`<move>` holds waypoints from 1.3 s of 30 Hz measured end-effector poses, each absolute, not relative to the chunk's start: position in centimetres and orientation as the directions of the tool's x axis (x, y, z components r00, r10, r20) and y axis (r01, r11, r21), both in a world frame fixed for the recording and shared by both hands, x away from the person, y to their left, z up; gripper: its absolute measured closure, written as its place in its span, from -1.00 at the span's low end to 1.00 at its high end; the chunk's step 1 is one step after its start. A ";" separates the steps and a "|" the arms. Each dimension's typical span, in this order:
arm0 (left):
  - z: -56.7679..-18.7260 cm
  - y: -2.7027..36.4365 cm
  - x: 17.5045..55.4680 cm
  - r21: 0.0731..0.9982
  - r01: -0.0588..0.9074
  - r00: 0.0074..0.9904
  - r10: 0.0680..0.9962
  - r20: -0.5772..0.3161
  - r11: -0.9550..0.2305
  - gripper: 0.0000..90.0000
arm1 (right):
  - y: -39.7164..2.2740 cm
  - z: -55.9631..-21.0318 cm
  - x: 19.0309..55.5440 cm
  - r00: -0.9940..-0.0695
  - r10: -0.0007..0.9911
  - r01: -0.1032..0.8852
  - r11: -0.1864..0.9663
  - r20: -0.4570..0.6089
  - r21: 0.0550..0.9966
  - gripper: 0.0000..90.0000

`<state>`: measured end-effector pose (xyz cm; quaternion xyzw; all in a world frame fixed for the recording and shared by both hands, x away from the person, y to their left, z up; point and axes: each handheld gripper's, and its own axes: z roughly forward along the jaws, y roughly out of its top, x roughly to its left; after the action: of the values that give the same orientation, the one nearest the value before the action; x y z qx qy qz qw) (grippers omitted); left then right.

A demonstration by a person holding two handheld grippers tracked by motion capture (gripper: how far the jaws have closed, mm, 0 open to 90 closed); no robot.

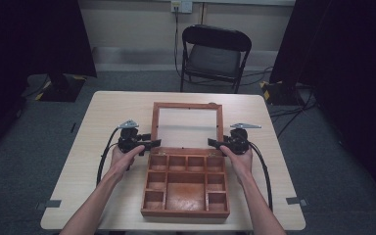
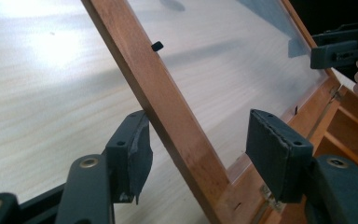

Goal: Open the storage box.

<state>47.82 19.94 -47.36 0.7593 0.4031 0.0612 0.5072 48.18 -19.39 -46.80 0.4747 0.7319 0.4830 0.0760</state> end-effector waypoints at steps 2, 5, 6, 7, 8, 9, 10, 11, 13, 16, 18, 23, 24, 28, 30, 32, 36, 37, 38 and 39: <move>-47.6 19.8 47.9 0.815 0.556 0.666 0.673 -0.321 -0.161 -0.16 | -19.4 -46.9 48.3 -0.537 0.767 0.623 0.082 0.350 0.778 -0.29; -47.8 19.8 48.0 0.809 0.567 0.660 0.674 -0.332 -0.157 -0.16 | -19.4 -47.0 48.5 -0.531 0.771 0.629 0.080 0.352 0.773 -0.29; -47.8 19.8 48.0 0.806 0.570 0.659 0.675 -0.333 -0.158 -0.16 | -19.5 -47.0 48.5 -0.529 0.773 0.630 0.081 0.351 0.772 -0.29; -47.8 19.9 48.0 0.806 0.568 0.663 0.673 -0.328 -0.166 -0.16 | -19.5 -47.1 48.5 -0.530 0.773 0.631 0.084 0.349 0.771 -0.30; -47.9 19.9 48.0 0.805 0.571 0.661 0.672 -0.332 -0.164 -0.16 | -19.5 -47.1 48.5 -0.530 0.773 0.632 0.084 0.350 0.770 -0.30; -47.9 19.8 48.0 0.803 0.574 0.658 0.675 -0.333 -0.163 -0.16 | -19.5 -47.1 48.5 -0.530 0.772 0.634 0.085 0.352 0.769 -0.30; -47.9 19.8 48.0 0.801 0.576 0.656 0.676 -0.334 -0.162 -0.17 | -19.5 -47.2 48.5 -0.528 0.773 0.636 0.084 0.353 0.767 -0.30; -47.9 19.8 48.0 0.797 0.580 0.656 0.676 -0.335 -0.168 -0.18 | -19.5 -47.2 48.5 -0.524 0.776 0.636 0.084 0.350 0.767 -0.33; -48.1 19.9 48.1 0.790 0.594 0.645 0.678 -0.353 -0.155 -0.18 | -19.4 -47.3 48.5 -0.517 0.788 0.638 0.094 0.334 0.764 -0.35; -48.3 20.1 48.1 0.783 0.604 0.645 0.668 -0.370 -0.149 -0.19 | -19.4 -47.4 48.6 -0.515 0.786 0.645 0.090 0.344 0.759 -0.35; -48.3 20.1 48.1 0.783 0.604 0.645 0.668 -0.370 -0.149 -0.19 | -19.4 -47.5 48.6 -0.512 0.786 0.647 0.089 0.345 0.757 -0.35; -48.4 20.2 48.3 0.774 0.616 0.639 0.668 -0.383 -0.145 -0.22 | -19.4 -47.4 48.6 -0.507 0.797 0.646 0.099 0.328 0.757 -0.35; -48.5 20.2 48.3 0.772 0.619 0.637 0.668 -0.386 -0.144 -0.23 | -19.4 -47.5 48.6 -0.502 0.798 0.649 0.093 0.334 0.755 -0.35; -48.0 20.4 48.1 0.790 0.595 0.635 0.690 -0.349 -0.148 -0.20 | -19.7 -47.9 48.9 -0.485 0.786 0.688 0.073 0.383 0.722 -0.38; -47.9 20.5 48.1 0.796 0.594 0.627 0.686 -0.369 -0.115 -0.21 | -19.9 -48.3 49.0 -0.471 0.778 0.708 0.053 0.415 0.705 -0.39; -48.0 20.6 48.2 0.788 0.601 0.630 0.686 -0.364 -0.133 -0.23 | -19.9 -48.6 49.0 -0.463 0.785 0.706 0.046 0.411 0.707 -0.39; -48.2 20.3 48.1 0.783 0.603 0.637 0.683 -0.358 -0.152 -0.26 | -19.9 -47.9 48.7 -0.477 0.797 0.674 0.061 0.371 0.736 -0.32; -48.2 20.2 48.1 0.786 0.599 0.639 0.682 -0.356 -0.150 -0.26 | -19.9 -47.8 48.7 -0.481 0.798 0.669 0.066 0.363 0.741 -0.32; -48.1 20.1 48.1 0.789 0.597 0.641 0.679 -0.358 -0.147 -0.26 | -20.0 -47.7 48.7 -0.481 0.798 0.667 0.065 0.362 0.742 -0.33; -48.0 20.1 48.0 0.791 0.593 0.642 0.680 -0.354 -0.148 -0.26 | -20.1 -47.6 48.7 -0.482 0.796 0.667 0.062 0.366 0.743 -0.34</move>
<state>48.00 20.07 -48.04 0.7564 0.4210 0.0435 0.4987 48.67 -20.09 -47.61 0.5042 0.7253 0.4635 0.0696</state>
